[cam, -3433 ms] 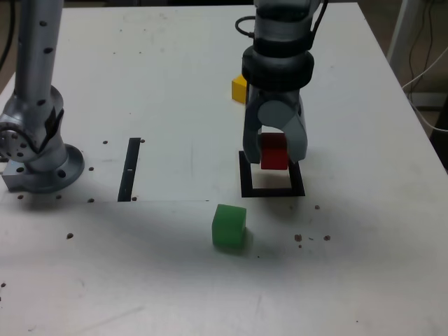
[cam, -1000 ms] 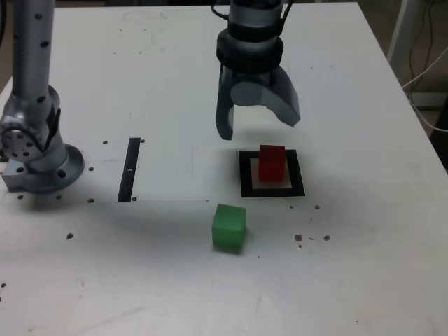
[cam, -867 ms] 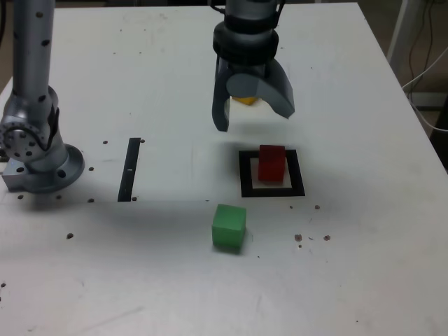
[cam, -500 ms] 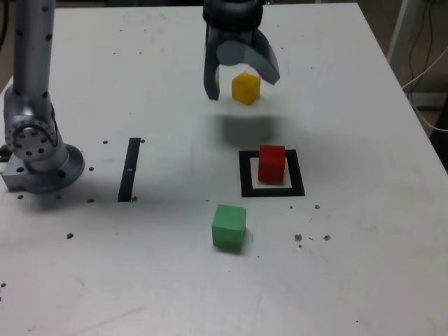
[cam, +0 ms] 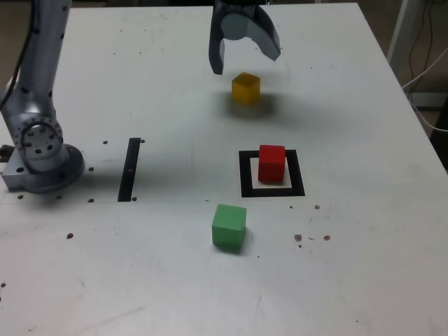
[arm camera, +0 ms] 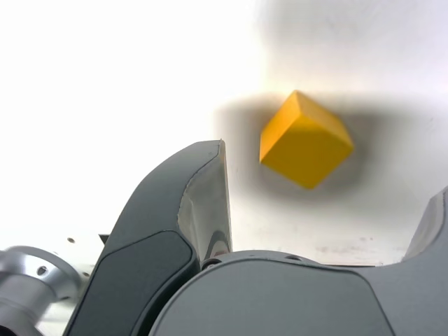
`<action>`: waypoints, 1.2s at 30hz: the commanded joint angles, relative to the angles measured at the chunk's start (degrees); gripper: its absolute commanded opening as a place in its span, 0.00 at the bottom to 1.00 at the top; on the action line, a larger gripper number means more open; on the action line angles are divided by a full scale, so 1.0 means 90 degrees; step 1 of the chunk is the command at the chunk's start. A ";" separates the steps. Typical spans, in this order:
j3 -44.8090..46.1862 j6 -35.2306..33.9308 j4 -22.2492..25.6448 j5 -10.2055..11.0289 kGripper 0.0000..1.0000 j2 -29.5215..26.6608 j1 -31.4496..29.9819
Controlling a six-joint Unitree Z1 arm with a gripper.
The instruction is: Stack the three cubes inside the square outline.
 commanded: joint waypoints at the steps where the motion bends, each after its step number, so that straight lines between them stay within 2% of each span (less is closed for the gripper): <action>1: -0.0104 0.0088 0.0035 -0.0012 0.99 0.0087 0.0053; 10: -0.0245 0.0470 0.0035 0.0017 0.99 0.0202 0.0118; 18: -0.0265 0.1336 0.0043 0.0322 1.00 0.0237 0.0116; 26: -0.0316 0.2209 -0.0023 0.0316 0.99 0.0308 0.0108; 36: -0.0242 0.2455 -0.0087 0.0395 0.99 0.0321 0.0102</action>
